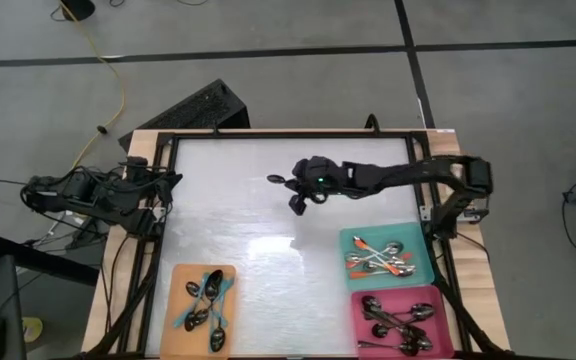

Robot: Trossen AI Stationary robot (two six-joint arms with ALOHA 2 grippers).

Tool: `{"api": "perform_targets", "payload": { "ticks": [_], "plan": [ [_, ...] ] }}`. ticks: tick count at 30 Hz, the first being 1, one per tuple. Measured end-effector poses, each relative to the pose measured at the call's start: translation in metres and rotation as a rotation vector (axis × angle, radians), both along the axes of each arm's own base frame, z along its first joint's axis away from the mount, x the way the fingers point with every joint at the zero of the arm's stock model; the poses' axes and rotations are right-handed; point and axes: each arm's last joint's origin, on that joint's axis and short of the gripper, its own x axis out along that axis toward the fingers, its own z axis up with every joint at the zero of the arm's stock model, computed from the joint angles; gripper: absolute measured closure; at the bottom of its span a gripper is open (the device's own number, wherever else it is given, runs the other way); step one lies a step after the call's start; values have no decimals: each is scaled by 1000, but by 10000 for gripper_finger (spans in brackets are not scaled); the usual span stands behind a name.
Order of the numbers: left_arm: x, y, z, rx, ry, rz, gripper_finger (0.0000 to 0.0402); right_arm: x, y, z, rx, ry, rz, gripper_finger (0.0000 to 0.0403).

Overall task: Sort silverware by color (type)
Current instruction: Put the black spoon into the pink bin

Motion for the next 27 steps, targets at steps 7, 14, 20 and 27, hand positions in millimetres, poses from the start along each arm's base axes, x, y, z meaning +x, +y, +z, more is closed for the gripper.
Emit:
{"api": "perform_targets", "payload": {
  "ticks": [7, 14, 20, 27],
  "plan": [
    [0, 0, 0, -1, 0, -1, 251, -39, 49, 55, 16, -34, 112, 396],
    [0, 0, 0, -1, 0, -1, 251, -91, 118, 78, 131, 50, 172, 396],
    [0, -1, 0, -20, 4, -23, 251, -137, 187, 75, 293, 112, 99, 396],
    [1, -1, -1, -32, 3, -31, 251, -192, 261, 63, 499, -20, -44, 395]
  ]
}}
